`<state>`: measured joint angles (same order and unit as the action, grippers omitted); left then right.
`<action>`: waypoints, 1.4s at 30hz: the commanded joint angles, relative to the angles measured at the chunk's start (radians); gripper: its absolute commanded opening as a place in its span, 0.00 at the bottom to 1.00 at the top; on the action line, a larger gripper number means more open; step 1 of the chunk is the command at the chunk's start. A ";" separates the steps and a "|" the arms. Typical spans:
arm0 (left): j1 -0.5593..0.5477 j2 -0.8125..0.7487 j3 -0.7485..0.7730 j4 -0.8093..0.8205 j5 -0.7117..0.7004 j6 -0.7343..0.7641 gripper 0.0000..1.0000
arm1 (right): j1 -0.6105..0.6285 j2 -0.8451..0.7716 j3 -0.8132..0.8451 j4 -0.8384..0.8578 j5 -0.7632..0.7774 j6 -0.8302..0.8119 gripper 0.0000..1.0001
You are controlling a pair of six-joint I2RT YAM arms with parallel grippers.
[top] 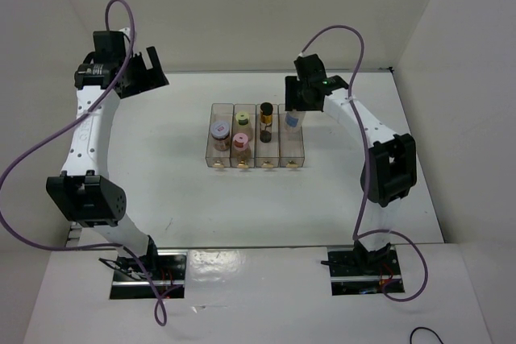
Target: Organize the condiment bottles
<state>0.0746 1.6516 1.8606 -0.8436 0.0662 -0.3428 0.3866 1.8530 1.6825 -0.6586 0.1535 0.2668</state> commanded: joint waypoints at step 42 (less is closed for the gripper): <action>0.010 -0.110 -0.215 0.107 0.055 0.004 0.99 | 0.028 0.002 -0.017 0.077 0.047 0.000 0.96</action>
<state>0.0784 1.5917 1.6619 -0.7811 0.0887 -0.3431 0.4053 1.9347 1.6268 -0.5781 0.1799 0.2638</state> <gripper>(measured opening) 0.993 0.951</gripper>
